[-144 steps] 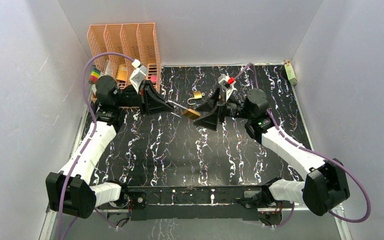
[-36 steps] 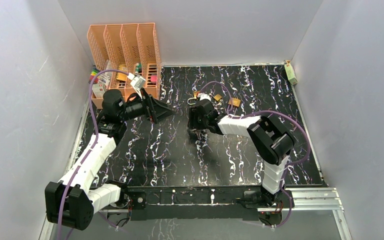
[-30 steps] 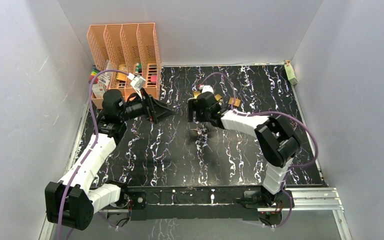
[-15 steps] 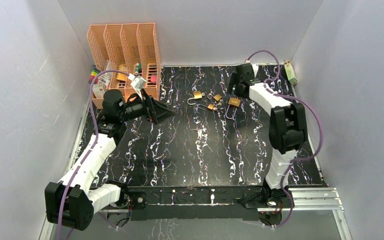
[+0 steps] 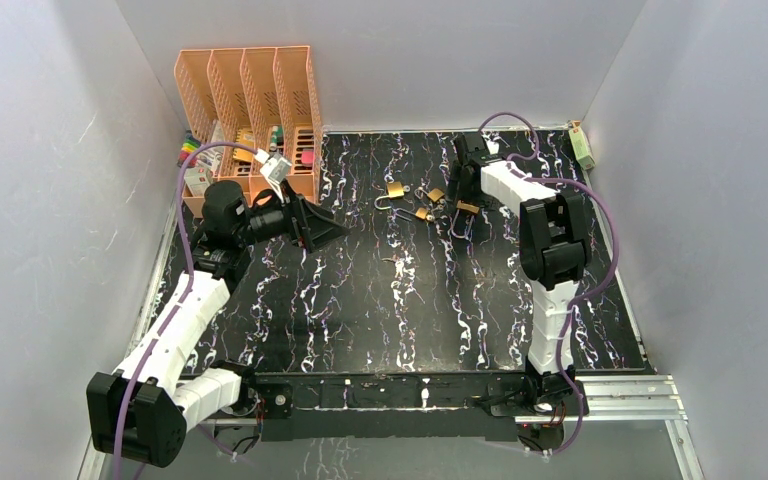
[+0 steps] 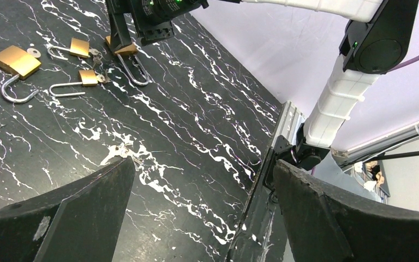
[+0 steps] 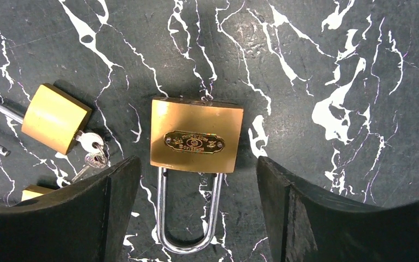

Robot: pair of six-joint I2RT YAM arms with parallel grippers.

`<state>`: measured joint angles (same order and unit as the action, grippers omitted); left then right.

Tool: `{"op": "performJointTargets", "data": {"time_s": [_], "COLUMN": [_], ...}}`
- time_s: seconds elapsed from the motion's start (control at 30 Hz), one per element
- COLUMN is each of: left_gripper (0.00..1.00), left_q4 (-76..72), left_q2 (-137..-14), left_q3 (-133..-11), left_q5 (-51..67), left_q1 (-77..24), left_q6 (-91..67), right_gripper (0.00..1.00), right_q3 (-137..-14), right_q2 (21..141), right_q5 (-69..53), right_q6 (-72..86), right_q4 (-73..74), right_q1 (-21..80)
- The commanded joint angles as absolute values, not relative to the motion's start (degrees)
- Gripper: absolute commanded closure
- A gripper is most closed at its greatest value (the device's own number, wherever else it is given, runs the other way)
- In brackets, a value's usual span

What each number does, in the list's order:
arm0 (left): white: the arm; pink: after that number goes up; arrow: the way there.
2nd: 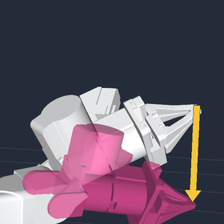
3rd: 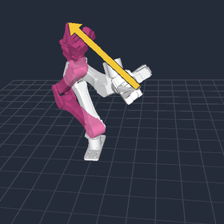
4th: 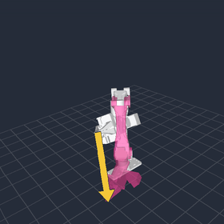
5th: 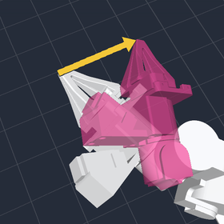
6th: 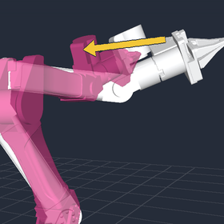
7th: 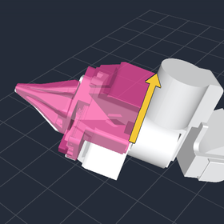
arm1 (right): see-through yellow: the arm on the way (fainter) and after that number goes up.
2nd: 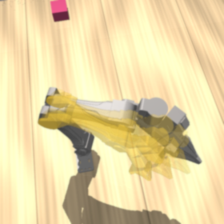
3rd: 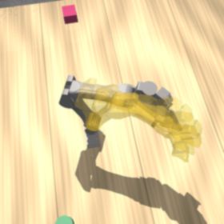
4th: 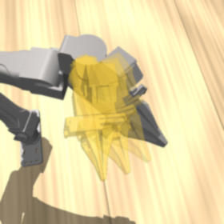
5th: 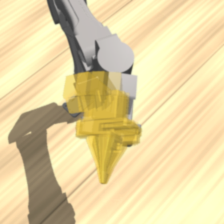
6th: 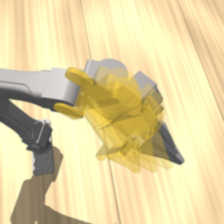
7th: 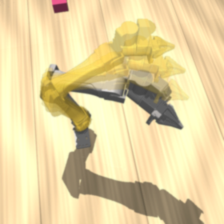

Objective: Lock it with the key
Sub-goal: Pick up the lock from the center of the board.

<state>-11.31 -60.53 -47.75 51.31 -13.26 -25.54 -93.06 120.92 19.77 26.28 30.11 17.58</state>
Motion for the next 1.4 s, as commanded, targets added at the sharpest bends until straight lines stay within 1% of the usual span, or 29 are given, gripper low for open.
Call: {"op": "performJointTargets", "data": {"time_s": [0.0,0.07,0.33,0.4,0.43,0.6,0.67,0.7,0.73,0.77,0.9,1.07,1.17,1.27,1.37], "left_gripper": [0.02,0.02,0.02,0.02,0.02,0.02,0.02,0.02,0.02,0.02,0.02,0.02,0.02,0.02,0.02], "left_q4": [-9.1,-8.8,-6.9,-6.5,-6.4,-6.2,-6.2,-6.2,-6.1,-6.1,-6.6,-7.9,-14.9,-22.6,-31.3], "left_q2": [-59.1,-59.2,-58.5,-58.4,-58.4,-58.3,-58.3,-58.3,-58.2,-58.2,-58.3,-60.8,-60.5,-60.1,-61.8], "left_q3": [-49.2,-49.4,-50.0,-50.0,-50.0,-49.8,-49.7,-49.7,-49.7,-49.6,-48.8,-46.7,-43.5,-40.5,-37.8], "left_q5": [52.6,52.8,52.8,52.8,52.8,52.9,52.9,53.0,53.0,53.0,52.6,48.7,45.2,36.4,30.9], "left_q1": [-13.1,-13.1,-13.1,-13.1,-13.1,-13.1,-13.1,-13.1,-13.1,-13.1,-13.1,-14.2,-18.8,-25.3,-29.6], "left_q6": [-23.8,-23.4,-22.2,-22.0,-21.9,-21.9,-21.9,-21.9,-21.9,-21.9,-21.9,-22.1,-21.3,-19.3,-18.2], "right_gripper": [0.17,0.19,0.22,0.24,0.28,0.51,0.67,0.79,0.94,1.0,1.0,1.0,1.0,1.0,1.0], "right_q3": [-94.9,-94.4,-94.7,-94.5,-94.2,-91.9,-90.8,-90.3,-89.5,-88.5,-85.8,-82.3,-81.4,-81.0,-81.2], "right_q2": [121.7,122.0,124.0,124.2,124.3,124.2,124.2,124.0,123.4,122.6,117.6,107.2,101.6,96.9,93.6], "right_q5": [21.0,19.5,17.9,17.4,17.1,15.8,14.6,13.9,12.9,11.9,7.8,2.0,-1.0,-3.3,-4.6], "right_q6": [27.5,27.6,27.7,27.7,27.7,27.7,27.7,27.7,27.9,27.9,29.1,33.1,35.6,38.2,40.5], "right_q4": [30.2,29.0,27.6,27.2,26.8,24.5,23.8,23.4,22.5,21.6,19.9,18.3,18.1,18.0,18.2], "right_q1": [17.0,16.7,15.6,15.3,15.2,14.7,14.4,14.3,14.1,14.1,14.1,14.4,14.5,15.3,17.4]}}
